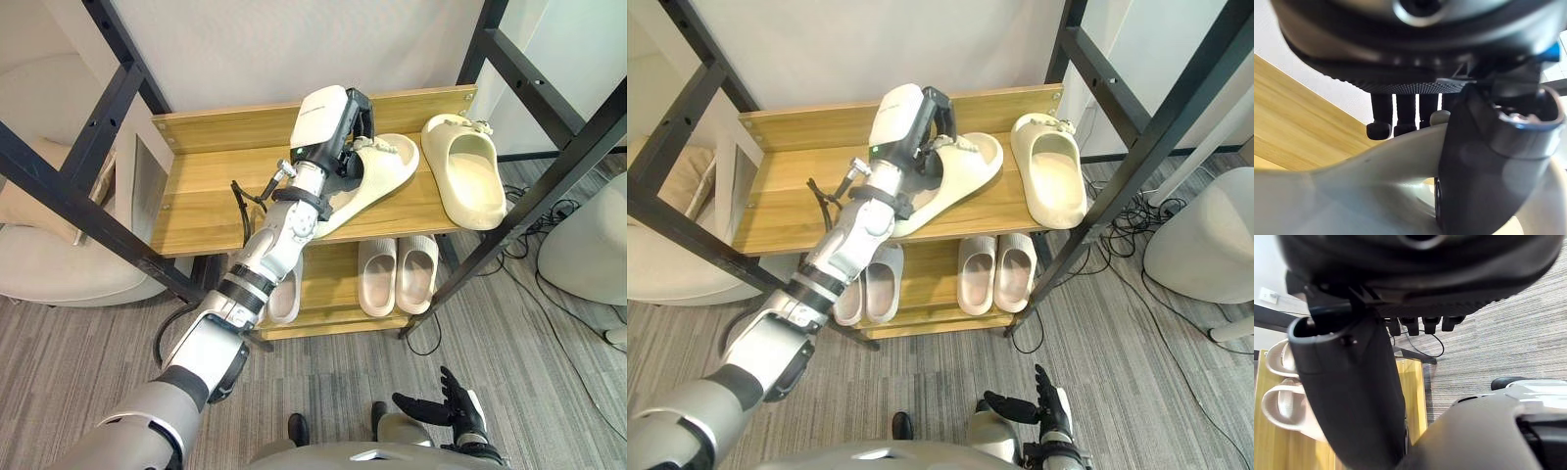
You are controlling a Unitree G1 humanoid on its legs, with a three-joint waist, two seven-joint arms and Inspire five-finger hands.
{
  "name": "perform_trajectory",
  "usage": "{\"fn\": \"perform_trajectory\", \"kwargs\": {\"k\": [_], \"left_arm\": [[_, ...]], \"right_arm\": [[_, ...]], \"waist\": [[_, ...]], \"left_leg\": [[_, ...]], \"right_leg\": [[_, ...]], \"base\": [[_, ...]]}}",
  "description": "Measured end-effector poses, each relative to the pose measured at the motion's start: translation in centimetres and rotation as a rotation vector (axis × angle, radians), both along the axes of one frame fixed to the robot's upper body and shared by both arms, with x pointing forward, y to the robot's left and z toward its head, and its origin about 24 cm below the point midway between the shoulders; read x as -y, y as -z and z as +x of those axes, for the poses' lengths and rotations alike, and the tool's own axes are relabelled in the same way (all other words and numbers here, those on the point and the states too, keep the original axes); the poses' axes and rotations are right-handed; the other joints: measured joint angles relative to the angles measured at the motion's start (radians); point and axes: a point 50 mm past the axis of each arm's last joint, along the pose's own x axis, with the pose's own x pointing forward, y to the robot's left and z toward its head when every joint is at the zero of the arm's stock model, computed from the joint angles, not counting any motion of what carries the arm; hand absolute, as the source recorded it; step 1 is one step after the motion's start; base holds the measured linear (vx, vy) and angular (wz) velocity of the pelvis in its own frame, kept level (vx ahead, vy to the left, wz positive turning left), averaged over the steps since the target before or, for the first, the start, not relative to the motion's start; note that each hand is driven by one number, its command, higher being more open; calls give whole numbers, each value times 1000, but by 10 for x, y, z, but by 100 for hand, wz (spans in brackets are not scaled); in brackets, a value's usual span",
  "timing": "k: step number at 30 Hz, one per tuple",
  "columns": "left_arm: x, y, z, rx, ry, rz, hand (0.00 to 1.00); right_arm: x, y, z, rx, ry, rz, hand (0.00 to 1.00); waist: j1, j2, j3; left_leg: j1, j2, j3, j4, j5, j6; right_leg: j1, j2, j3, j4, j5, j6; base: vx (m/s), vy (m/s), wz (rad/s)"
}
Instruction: Organize the slippers on the shoe rack
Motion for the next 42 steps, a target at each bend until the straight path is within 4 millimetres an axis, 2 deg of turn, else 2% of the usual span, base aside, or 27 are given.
{"fn": "perform_trajectory", "kwargs": {"k": [3, 4, 10, 21, 39, 42], "left_arm": [[3, -5, 1, 10, 6, 0, 0], [4, -5, 1, 9, 8, 1, 100], [4, -12, 10, -16, -2, 3, 100], [-5, -11, 15, -45, -46, -15, 100], [-8, -10, 15, -34, -65, -18, 100], [-11, -3, 8, 14, -84, 5, 100]], "right_arm": [[0, -1, -1, 6, 6, 3, 100], [-1, -2, -2, 9, 8, 4, 100], [-1, -4, -5, 26, 38, 23, 100], [-2, -4, -5, 28, 43, 28, 100], [-2, -4, -5, 28, 49, 28, 100], [-2, -4, -6, 28, 51, 22, 100]], "waist": [[-2, 0, 0], [-2, 0, 0], [-2, 0, 0], [-2, 0, 0], [0, -1, 1], [0, -2, 1]], "left_leg": [[-2, 1, 12, -2, 0, 0], [-2, 1, 13, -2, 0, 0], [-10, 3, 32, -2, 0, -1], [-17, 6, 45, -1, -2, -3], [-17, 4, 38, 3, -2, -2], [-17, 5, 35, 5, -2, -2]], "right_leg": [[-13, 0, 8, 12, -5, -1], [-13, 0, 8, 12, -5, -1], [-44, 1, 29, 37, -10, -4], [-62, 2, 43, 45, -10, -4], [-56, 4, 37, 45, -10, -4], [-53, 4, 33, 43, -10, -4]], "base": [[6, 11, -9], [11, 9, -5], [-9, 11, -9], [-6, 8, -4], [0, 0, 0], [0, 0, 2]]}}
